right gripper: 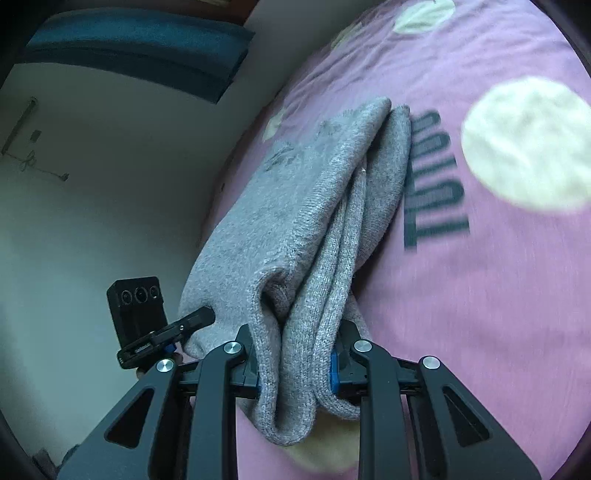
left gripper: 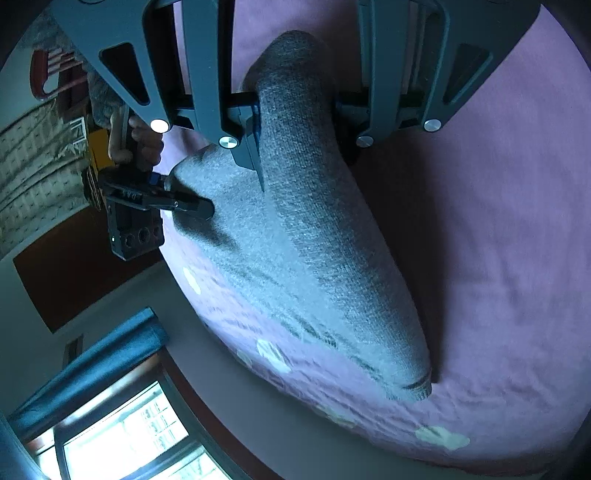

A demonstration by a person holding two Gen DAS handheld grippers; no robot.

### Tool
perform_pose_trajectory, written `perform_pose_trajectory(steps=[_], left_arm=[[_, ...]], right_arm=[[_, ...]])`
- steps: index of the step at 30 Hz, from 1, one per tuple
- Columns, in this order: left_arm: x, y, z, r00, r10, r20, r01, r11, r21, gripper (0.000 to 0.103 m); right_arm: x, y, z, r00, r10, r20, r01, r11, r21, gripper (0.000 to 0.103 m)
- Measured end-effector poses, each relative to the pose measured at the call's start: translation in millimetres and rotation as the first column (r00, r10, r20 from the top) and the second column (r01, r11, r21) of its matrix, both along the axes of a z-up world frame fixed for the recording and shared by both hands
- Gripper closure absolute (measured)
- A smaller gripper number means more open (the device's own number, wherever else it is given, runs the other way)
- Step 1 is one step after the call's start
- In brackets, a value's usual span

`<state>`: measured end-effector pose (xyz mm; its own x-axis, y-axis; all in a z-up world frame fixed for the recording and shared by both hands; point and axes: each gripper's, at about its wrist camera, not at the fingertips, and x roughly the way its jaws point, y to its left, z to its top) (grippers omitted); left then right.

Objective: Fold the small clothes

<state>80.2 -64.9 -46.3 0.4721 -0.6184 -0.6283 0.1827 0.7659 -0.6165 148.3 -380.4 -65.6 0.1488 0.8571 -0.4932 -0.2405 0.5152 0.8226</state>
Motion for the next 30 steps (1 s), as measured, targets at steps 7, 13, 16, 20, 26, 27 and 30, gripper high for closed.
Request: perform_pose_trajectory(steps=[7,13,16,20,26,27,30], left_arm=[[-12.1,-0.2,-24.6,1.0,0.024,-0.006,-0.024,0.999,0.021,0.076],[-19.1,9.8,-13.7,0.999,0.043,0.02,-0.043,0.999,-0.027,0.049],[-16.3,21.9,-6.1,0.996,0.08,0.047,-0.077,0.996,-0.052,0.037],[5.3,24.9,-5.7,0.992,0.11,0.057,-0.109,0.994,-0.015,0.037],[21.0,21.9,-28.2,0.994,0.102,0.039,-0.104,0.993,0.051,0.061],[21.4,23.5,-29.2,0.995,0.096,0.035,-0.097,0.994,0.039,0.061],[20.9,28.1,-23.1,0.995,0.084,0.049,-0.085,0.996,0.015,0.059]], right_arm=[[-11.4,1.0,-18.6,1.0,-0.004,-0.008,0.004,1.0,0.004,0.079],[-20.1,-25.6,-15.5,1.0,-0.018,-0.005,0.018,0.999,0.039,0.065],[-14.0,-38.6,-11.4,0.998,-0.06,0.0,0.059,0.995,0.084,0.043],[6.0,-38.2,-11.2,0.995,-0.104,-0.006,0.104,0.992,0.07,0.039],[19.3,-22.9,-26.4,0.997,-0.081,0.009,0.082,0.995,-0.05,0.081],[17.9,-22.2,-26.6,0.997,-0.082,0.011,0.083,0.996,-0.036,0.081],[17.8,-25.9,-20.9,0.996,-0.084,0.015,0.084,0.996,-0.009,0.079]])
